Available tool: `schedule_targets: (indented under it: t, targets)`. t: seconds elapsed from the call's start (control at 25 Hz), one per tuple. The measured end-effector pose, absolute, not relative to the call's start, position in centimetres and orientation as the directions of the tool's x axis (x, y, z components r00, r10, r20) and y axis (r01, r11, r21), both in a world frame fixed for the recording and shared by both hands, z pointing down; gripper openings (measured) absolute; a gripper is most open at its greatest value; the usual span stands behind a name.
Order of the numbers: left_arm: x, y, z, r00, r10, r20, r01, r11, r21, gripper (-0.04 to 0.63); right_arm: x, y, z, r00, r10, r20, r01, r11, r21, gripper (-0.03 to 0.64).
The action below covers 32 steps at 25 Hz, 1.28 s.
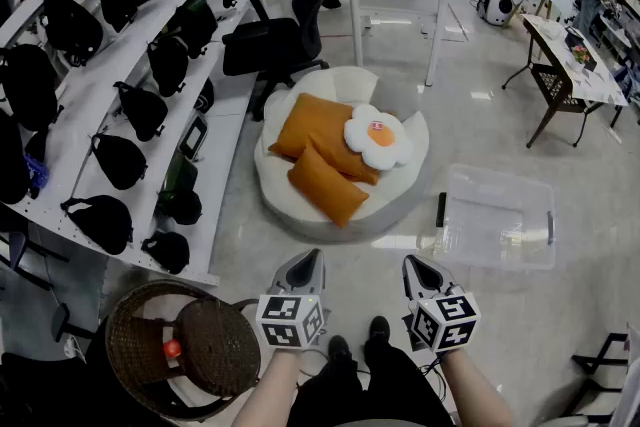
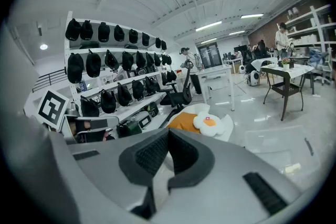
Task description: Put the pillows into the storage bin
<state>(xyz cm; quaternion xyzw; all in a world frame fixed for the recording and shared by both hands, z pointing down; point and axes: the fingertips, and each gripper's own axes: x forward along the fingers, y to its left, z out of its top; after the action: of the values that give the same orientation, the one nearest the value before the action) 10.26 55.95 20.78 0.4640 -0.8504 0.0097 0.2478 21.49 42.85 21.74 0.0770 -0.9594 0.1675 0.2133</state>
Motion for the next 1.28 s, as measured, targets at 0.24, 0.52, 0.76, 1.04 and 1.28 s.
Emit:
schedule_targets:
  t: [0.24, 0.52, 0.76, 1.04, 1.28]
  targets:
    - [10.8, 54.9, 20.2, -0.446, -0.782, 0.435, -0.796, 0.568, 0.207, 0.014, 22.3, 41.9, 20.8, -0.892, -0.091, 0.442, -0.214, 0.947, -0.238, 0.000]
    - [10.3, 52.0, 19.7, -0.451, -0.782, 0.430, -0.820, 0.553, 0.145, 0.018, 22.7, 38.3, 20.4, -0.908, -0.127, 0.400, -0.236, 0.943, -0.236, 0.000]
    - [10.1, 49.6, 19.8, -0.444, -0.780, 0.441, -0.835, 0.539, 0.113, 0.095, 22.9, 36.4, 20.8, -0.906, -0.130, 0.404, -0.253, 0.929, -0.269, 0.002]
    - [7.0, 49.0, 21.6, -0.467, -0.757, 0.458, -0.791, 0.589, 0.167, 0.134, 21.2, 35.6, 21.6, -0.903, -0.128, 0.410, -0.268, 0.913, -0.306, 0.004]
    - [0.1, 49.9, 23.3, -0.497, -0.728, 0.473, -0.739, 0.641, 0.209, 0.152, 14.7, 35.3, 22.1, -0.904, -0.099, 0.416, -0.244, 0.918, -0.312, 0.011]
